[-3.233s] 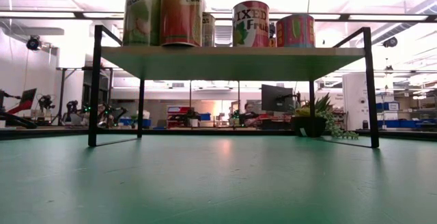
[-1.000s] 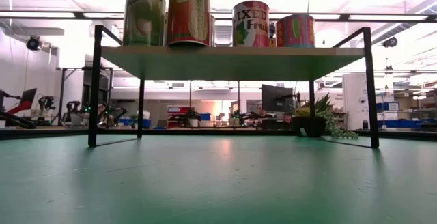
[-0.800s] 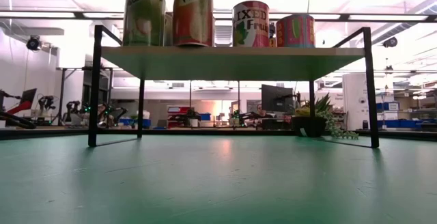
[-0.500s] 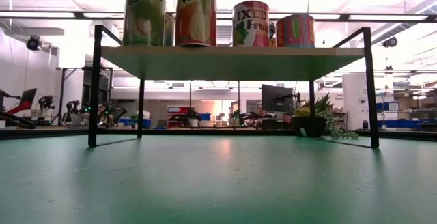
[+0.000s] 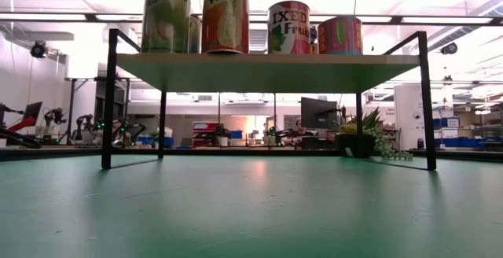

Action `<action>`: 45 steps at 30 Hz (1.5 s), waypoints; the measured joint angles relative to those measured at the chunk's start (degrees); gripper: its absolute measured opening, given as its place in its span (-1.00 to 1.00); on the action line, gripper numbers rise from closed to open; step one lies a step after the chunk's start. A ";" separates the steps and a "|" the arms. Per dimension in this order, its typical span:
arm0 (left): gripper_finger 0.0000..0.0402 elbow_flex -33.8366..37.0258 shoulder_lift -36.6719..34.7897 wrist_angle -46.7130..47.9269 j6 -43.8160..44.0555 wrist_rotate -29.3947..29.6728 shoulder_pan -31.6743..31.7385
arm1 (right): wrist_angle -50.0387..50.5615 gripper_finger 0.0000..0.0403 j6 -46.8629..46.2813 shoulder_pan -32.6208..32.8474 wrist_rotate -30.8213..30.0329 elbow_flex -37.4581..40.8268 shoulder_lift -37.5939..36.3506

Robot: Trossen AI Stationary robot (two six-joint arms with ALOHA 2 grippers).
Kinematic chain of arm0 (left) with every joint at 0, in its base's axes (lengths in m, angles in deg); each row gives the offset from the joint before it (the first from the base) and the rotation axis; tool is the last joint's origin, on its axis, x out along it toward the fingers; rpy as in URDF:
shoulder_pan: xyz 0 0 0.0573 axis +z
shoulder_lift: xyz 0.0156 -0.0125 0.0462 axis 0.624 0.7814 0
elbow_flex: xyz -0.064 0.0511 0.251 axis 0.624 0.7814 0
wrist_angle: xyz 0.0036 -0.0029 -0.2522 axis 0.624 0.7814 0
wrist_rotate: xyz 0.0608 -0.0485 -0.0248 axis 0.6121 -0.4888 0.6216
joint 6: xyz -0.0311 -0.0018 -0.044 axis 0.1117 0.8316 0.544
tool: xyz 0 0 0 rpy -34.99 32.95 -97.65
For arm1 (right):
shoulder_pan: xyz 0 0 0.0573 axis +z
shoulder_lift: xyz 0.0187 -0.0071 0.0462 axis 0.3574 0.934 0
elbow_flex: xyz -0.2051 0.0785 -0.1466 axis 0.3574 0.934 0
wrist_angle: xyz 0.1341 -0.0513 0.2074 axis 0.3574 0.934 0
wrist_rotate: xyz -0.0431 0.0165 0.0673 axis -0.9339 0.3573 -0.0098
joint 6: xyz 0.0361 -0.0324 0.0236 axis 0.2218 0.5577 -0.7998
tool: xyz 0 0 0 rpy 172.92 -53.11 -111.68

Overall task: Pick and place cans onto a shelf
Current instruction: Put the canned pineapple on the shelf

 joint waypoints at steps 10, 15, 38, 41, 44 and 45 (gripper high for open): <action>-1.00 -0.02 4.55 -7.81 -4.45 0.46 0.22 | 11.37 -0.96 0.11 -0.17 -6.75 -5.27 -0.14; -1.00 -0.02 4.59 -8.69 -4.51 2.57 0.49 | 12.57 -0.96 -1.02 -0.15 -6.67 -4.35 -0.15; -1.00 -0.02 4.79 -9.63 -3.87 2.68 1.99 | 11.62 -0.96 -3.64 -0.11 -4.58 -2.53 -0.09; -1.00 -0.02 4.79 -9.60 -3.50 2.68 1.92 | 11.59 -0.96 -4.08 -0.10 -2.55 -2.53 -0.09; -1.00 -0.02 4.79 -9.13 -3.05 2.68 1.92 | 11.58 -0.96 -4.10 0.05 -2.06 -2.53 -0.07; -1.00 -0.02 4.79 -8.66 -2.97 2.68 1.92 | 11.58 -0.96 -4.10 0.19 -2.06 -2.53 -0.07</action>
